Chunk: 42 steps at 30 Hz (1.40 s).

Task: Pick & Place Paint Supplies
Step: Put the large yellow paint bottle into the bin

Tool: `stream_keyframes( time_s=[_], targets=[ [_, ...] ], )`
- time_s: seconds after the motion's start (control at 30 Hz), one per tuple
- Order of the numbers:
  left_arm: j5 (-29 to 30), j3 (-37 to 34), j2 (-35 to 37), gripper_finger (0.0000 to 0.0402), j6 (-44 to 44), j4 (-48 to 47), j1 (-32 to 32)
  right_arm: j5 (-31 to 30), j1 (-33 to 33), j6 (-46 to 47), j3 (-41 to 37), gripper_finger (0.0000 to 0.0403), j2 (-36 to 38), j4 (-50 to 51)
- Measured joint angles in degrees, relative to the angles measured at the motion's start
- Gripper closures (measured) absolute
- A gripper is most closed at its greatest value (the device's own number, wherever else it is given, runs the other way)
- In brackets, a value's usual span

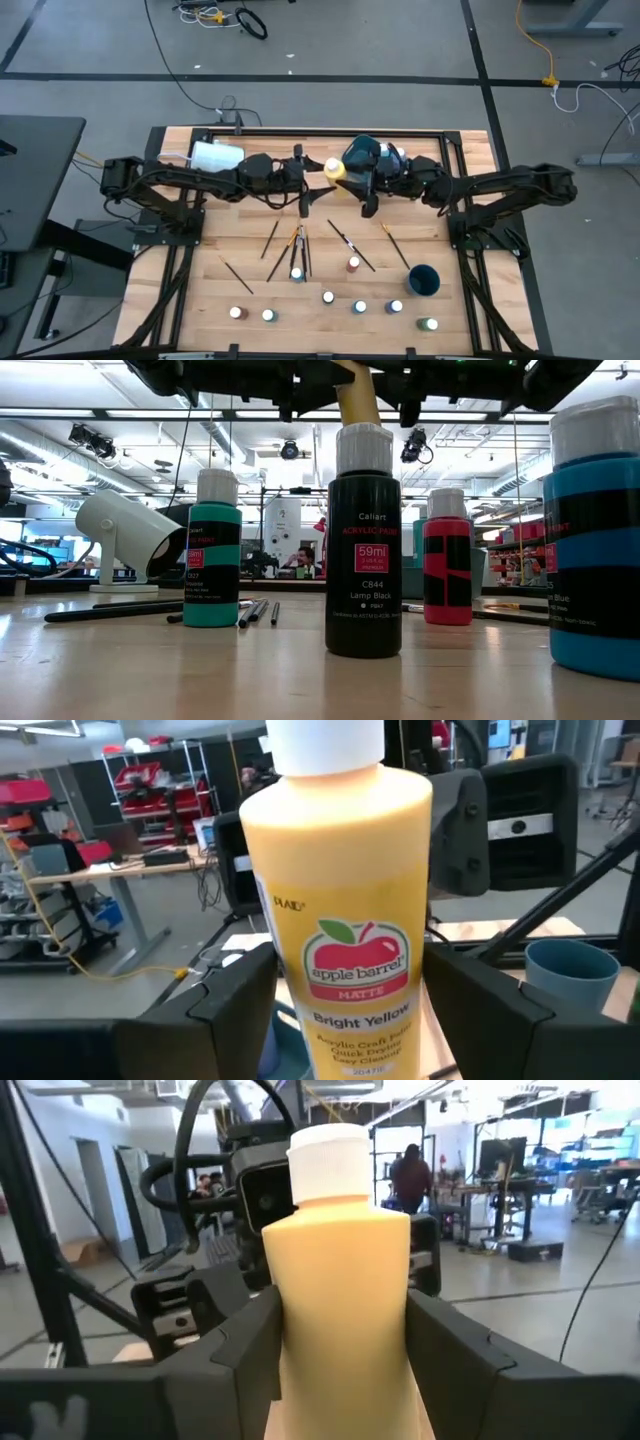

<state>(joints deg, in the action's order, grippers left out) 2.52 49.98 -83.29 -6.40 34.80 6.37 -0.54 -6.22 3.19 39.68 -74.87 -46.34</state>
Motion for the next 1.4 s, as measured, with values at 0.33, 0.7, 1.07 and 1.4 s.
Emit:
stream_keyframes(
  time_s=[0.33,0.7,1.07,1.4],
  targets=[
    [-1.7,-0.1,-0.1,0.0162,0.4,-0.6,0.1,-0.2,-0.1,-1.0,0.0,0.0209,-3.2,-4.1],
    [-2.0,-0.1,-0.1,0.0205,-0.7,-1.3,0.2,-2.5,-0.1,-3.5,0.0,0.0200,-3.1,-3.6],
    [-2.2,-0.1,-0.3,0.0210,-1.2,-5.6,0.0,-3.3,0.1,-5.2,0.1,0.0140,2.1,0.4],
    [-0.8,-0.1,-0.3,0.0206,-1.5,-8.2,0.1,-5.0,-0.5,-1.8,18.9,0.0144,3.6,43.3]
  ],
)
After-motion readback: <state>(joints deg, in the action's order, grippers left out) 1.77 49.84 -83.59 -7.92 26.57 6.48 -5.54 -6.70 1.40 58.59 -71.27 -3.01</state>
